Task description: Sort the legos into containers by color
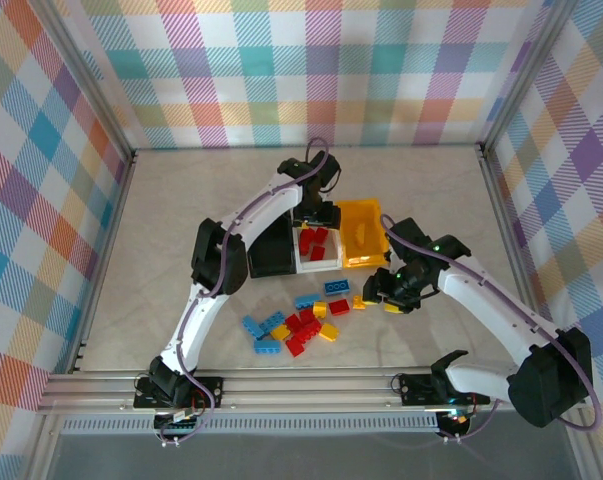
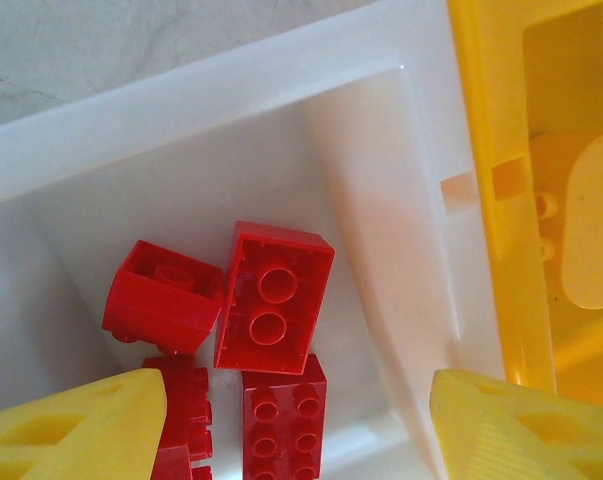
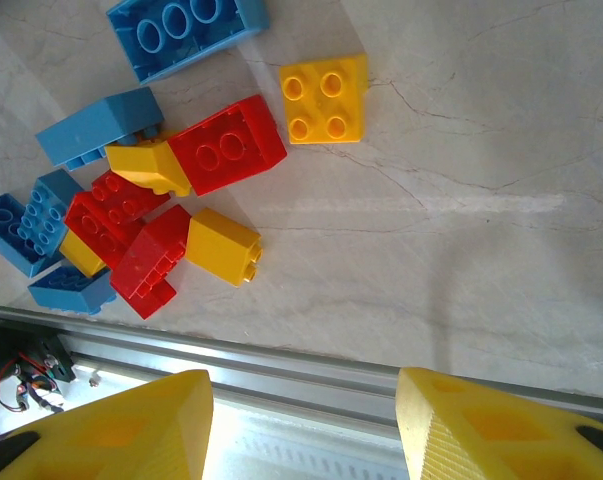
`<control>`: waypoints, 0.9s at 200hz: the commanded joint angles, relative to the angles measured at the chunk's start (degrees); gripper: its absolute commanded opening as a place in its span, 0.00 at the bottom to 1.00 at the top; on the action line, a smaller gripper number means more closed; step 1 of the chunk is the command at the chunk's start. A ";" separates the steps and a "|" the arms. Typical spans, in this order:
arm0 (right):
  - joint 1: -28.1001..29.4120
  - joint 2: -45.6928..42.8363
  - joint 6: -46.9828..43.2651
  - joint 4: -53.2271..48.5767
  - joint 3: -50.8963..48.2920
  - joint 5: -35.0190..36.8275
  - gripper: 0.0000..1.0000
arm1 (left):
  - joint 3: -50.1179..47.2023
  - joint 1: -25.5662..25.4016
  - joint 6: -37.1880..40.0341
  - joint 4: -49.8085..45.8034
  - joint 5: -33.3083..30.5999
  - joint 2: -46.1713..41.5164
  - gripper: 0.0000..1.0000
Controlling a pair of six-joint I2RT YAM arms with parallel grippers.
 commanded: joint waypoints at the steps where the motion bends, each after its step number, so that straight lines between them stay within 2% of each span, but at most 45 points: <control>1: -0.30 -0.17 -0.15 0.00 1.03 -1.16 0.51 | -0.61 -0.03 0.80 -2.66 0.23 -5.21 0.72; 28: -0.26 -0.28 0.34 1.10 -0.02 -1.41 0.52 | -3.62 -0.10 1.09 -2.42 -0.22 -9.52 0.72; 59: -0.25 0.53 0.60 2.82 -0.90 -1.99 0.51 | -11.78 -0.27 1.18 -0.67 -1.22 -17.38 0.72; 104: -0.26 2.47 0.64 5.22 -0.67 -3.07 0.51 | -32.18 -0.73 -1.82 2.88 -3.64 -33.79 0.72; 139: -0.16 3.82 0.74 7.06 -0.93 -4.14 0.51 | -48.70 -0.73 -7.39 3.67 -5.34 -47.42 0.73; 180: -0.12 5.16 0.77 8.81 -1.63 -4.68 0.51 | -62.76 -0.85 -15.45 4.52 -4.54 -59.64 0.74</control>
